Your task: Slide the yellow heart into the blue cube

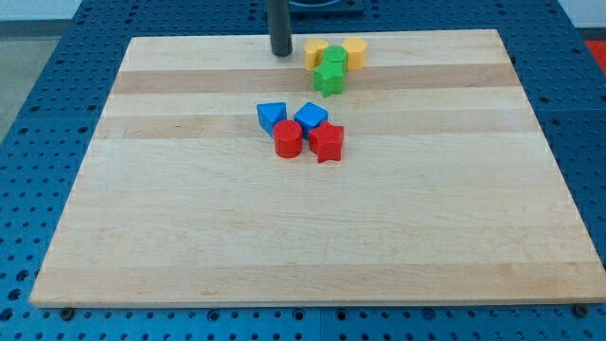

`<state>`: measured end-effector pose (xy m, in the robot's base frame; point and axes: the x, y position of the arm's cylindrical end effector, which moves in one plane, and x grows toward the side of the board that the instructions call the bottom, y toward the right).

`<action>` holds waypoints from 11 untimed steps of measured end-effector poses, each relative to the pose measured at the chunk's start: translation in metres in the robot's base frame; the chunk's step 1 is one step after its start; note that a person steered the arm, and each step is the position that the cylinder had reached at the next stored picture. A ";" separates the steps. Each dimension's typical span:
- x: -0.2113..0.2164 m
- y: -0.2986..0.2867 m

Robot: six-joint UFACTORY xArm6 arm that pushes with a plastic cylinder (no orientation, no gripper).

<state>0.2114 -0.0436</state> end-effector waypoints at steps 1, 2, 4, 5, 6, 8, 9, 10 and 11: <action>-0.018 0.011; -0.018 0.044; -0.007 0.059; 0.018 0.058; 0.036 0.047; 0.048 0.030; 0.040 0.020; 0.035 0.009; 0.046 0.008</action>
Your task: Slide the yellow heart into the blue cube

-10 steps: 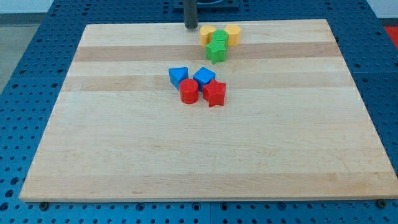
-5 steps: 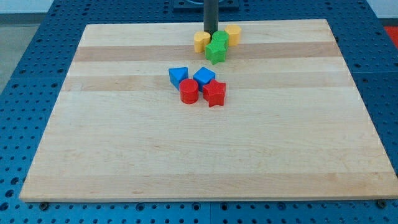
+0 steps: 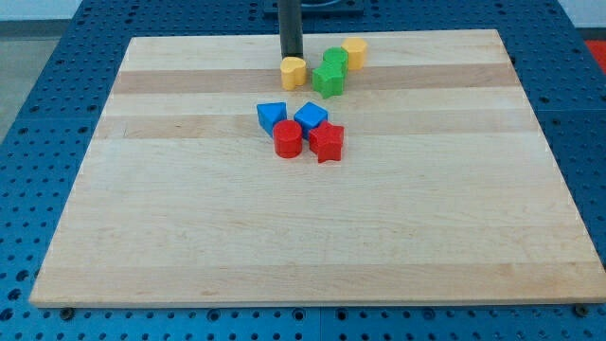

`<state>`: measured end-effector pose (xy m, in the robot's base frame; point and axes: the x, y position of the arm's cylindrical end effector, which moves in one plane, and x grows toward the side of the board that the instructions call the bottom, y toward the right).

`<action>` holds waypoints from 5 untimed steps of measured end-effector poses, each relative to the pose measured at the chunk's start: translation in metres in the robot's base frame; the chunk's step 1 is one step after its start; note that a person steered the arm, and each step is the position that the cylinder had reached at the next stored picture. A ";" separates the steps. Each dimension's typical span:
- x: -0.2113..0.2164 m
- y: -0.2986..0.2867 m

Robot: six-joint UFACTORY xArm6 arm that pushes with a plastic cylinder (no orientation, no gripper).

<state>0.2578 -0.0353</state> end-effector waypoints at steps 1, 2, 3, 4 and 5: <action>0.020 0.000; 0.042 0.000; 0.062 0.000; 0.075 0.000; 0.075 0.007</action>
